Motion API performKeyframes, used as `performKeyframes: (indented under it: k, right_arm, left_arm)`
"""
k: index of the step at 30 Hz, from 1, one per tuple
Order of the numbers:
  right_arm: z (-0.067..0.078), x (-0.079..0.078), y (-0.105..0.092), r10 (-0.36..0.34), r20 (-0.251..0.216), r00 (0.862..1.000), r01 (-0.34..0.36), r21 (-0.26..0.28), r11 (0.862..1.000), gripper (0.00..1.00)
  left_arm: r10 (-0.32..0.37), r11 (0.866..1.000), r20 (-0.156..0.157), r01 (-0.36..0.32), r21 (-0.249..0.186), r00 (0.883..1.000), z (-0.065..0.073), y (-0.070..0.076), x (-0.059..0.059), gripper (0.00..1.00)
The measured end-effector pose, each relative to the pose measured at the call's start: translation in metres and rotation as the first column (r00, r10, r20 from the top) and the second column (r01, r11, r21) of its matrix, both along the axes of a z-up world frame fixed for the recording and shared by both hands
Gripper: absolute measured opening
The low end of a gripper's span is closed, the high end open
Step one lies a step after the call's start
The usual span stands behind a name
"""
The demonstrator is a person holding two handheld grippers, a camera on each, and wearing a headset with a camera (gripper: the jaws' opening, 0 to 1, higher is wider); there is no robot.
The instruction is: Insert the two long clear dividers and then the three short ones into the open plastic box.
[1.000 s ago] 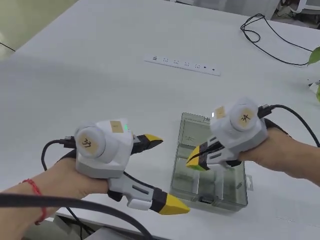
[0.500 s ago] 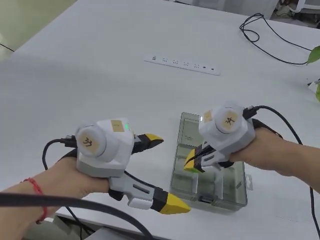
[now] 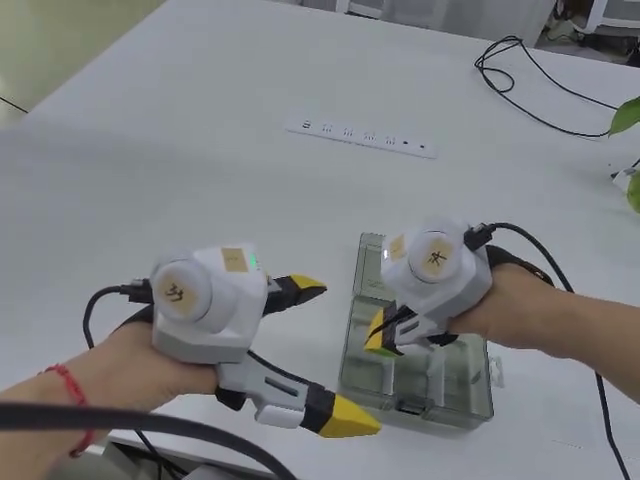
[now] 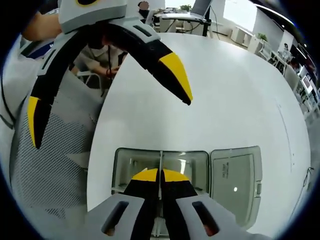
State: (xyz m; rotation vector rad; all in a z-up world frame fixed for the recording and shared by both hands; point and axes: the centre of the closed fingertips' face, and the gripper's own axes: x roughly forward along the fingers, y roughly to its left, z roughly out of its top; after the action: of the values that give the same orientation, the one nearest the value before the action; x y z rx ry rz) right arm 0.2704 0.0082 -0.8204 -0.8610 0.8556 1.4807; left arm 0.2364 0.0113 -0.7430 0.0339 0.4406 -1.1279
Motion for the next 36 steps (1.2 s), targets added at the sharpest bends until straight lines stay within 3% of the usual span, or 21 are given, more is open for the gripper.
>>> performKeyframes:
  k: [10,16,25,30,36]
  right_arm:
    - [-0.001,0.001,-0.001,-0.008,0.011,1.0,0.008,0.006,1.0,0.03]
    - [0.008,0.002,0.001,-0.036,0.0,0.999,0.036,0.04,0.999,0.09]
    - [0.033,0.004,0.002,-0.091,-0.025,0.996,0.093,0.123,0.988,0.15]
    - [0.053,0.007,-0.003,-0.146,-0.048,0.988,0.152,0.185,0.971,0.2]
    - [0.071,0.009,-0.015,-0.176,-0.047,0.983,0.182,0.223,0.958,0.24]
  left_arm:
    - [0.003,1.0,-0.002,-0.003,0.005,1.0,0.0,0.002,0.001,1.0]
    - [0.007,1.0,-0.001,-0.007,0.009,1.0,0.001,0.003,0.002,1.0]
    - [0.01,1.0,0.001,-0.01,0.011,1.0,0.003,0.004,0.001,1.0]
    - [0.011,1.0,0.003,-0.011,0.012,1.0,0.004,0.004,0.002,1.0]
    - [0.014,1.0,0.005,-0.014,0.011,1.0,0.006,0.004,0.001,1.0]
